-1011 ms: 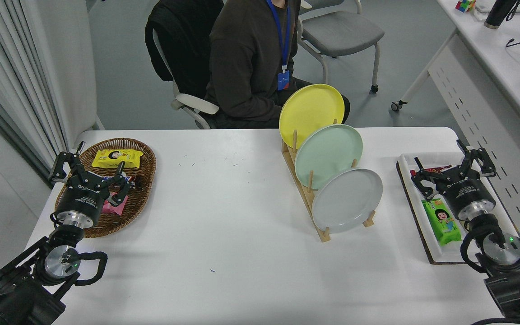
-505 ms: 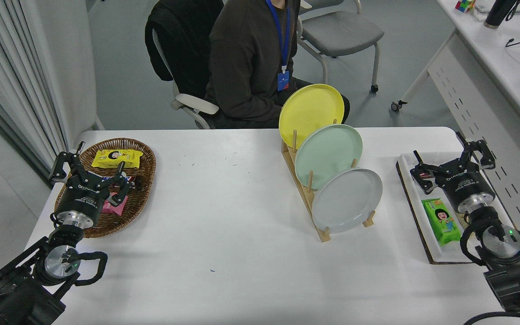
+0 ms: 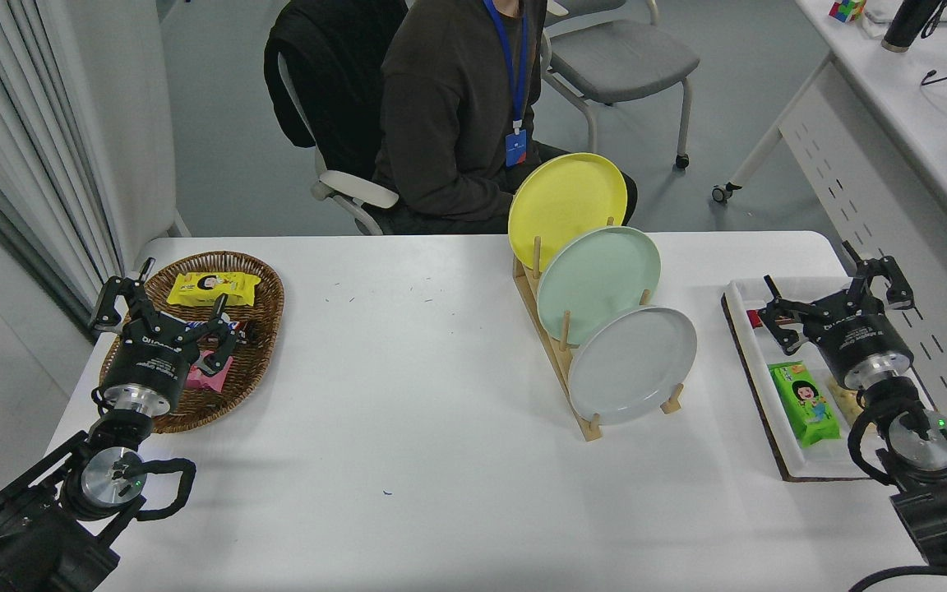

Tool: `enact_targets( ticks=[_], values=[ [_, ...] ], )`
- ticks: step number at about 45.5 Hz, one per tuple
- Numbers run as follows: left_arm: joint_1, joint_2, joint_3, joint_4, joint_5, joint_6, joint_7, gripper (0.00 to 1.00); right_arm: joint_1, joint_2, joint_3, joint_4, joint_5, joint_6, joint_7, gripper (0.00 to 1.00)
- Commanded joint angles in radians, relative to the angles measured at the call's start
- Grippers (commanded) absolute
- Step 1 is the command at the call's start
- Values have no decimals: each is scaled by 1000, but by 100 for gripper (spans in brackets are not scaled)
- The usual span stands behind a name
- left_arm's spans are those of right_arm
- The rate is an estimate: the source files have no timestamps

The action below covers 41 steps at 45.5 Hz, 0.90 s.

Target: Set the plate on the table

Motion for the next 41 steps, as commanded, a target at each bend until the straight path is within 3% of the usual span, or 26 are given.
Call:
enact_targets(
  ticks=[1, 16, 33, 41],
  values=[
    [0, 0, 0, 0, 0, 0, 0, 98, 0, -23, -4, -1, 1, 0, 0, 100],
    [0, 0, 0, 0, 0, 0, 0, 98, 7, -58, -23, -2, 7, -8, 0, 100],
    [0, 0, 0, 0, 0, 0, -1, 98, 73, -127, -190, -10, 57, -14, -8, 100],
    [0, 0, 0, 0, 0, 0, 0, 98, 139, -173, -381, -16, 60, -52, -8, 100]
  ],
)
